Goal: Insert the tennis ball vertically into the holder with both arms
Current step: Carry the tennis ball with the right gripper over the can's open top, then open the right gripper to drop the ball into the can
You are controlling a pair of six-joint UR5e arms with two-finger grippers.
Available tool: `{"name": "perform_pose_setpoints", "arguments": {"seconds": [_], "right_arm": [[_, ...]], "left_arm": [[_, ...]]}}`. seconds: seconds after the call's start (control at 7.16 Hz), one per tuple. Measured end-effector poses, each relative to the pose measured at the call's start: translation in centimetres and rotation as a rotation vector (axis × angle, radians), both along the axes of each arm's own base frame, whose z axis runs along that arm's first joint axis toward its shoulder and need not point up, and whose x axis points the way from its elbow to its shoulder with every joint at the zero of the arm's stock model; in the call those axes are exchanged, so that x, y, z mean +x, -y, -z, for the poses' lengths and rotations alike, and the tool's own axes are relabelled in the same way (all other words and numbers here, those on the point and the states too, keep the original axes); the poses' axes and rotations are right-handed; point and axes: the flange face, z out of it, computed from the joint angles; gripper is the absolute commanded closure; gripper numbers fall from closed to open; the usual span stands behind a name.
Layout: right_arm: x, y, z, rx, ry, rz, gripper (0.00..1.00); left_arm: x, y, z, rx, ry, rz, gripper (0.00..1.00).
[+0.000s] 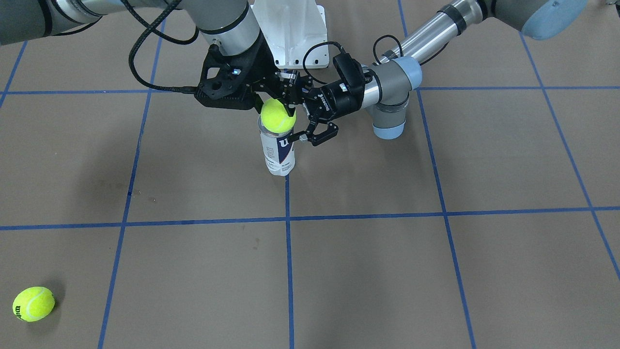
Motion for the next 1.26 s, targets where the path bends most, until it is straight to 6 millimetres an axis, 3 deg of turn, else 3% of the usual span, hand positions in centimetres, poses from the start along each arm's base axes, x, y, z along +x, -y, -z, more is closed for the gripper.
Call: {"name": "perform_pose_setpoints", "arguments": {"seconds": [0.28, 0.42, 1.26], "right_arm": [[-0.12, -0.09, -0.07, 0.000, -0.001, 0.003, 0.14], [-0.15, -0.10, -0.14, -0.001, -0.003, 0.003, 0.02], [-0.18, -0.10, -0.30, -0.002, -0.003, 0.005, 0.01]], "left_arm": [[-0.04, 0.02, -0.05, 0.000, 0.001, 0.001, 0.00], [-0.06, 0.02, -0.03, 0.000, 0.000, 0.001, 0.00], [-0.01, 0.05, 0.56, -0.003, 0.003, 0.001, 0.00]]}}
